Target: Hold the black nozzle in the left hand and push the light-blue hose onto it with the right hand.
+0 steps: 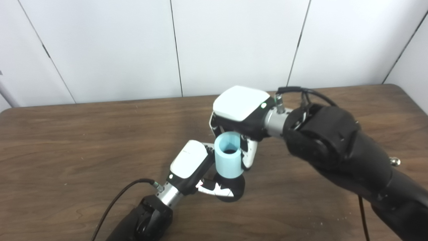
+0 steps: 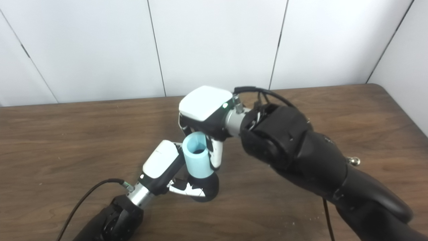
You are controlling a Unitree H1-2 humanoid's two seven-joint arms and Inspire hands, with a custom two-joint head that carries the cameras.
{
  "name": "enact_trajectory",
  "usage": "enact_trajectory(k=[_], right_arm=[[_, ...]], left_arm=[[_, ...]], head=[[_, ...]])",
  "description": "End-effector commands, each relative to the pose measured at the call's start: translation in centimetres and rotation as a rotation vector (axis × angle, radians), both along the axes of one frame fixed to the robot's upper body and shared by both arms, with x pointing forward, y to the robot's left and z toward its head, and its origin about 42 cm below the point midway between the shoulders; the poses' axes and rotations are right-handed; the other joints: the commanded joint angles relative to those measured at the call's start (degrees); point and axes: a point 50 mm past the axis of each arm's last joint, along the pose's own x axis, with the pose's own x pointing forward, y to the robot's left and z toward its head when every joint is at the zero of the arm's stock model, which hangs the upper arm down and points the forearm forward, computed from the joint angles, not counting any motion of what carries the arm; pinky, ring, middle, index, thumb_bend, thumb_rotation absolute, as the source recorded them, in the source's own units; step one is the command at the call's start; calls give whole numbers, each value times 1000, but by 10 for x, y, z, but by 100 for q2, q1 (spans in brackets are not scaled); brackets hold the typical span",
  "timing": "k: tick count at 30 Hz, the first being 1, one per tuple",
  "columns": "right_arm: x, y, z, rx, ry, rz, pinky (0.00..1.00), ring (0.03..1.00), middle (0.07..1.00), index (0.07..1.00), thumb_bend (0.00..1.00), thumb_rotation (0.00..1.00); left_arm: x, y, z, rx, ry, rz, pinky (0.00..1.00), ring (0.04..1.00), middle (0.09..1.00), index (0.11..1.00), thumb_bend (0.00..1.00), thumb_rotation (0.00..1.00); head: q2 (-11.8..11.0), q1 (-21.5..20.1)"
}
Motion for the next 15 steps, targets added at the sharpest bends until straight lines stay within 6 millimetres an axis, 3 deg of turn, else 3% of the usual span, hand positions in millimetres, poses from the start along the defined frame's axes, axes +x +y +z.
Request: enact_trajectory(k=[1, 15], right_arm=[[3, -1, -27, -105, 159, -37, 19, 110, 469, 487, 532, 0], [-9, -16, -46, -69, 193, -82, 14, 104, 469, 490, 530, 0]], left_arm=[[-33, 12, -56, 212, 179, -32, 378, 432, 393, 361, 623, 348], [-33, 15, -57, 209, 183, -33, 375, 430, 395, 360, 622, 348]], head=[[14, -11], [20, -27]])
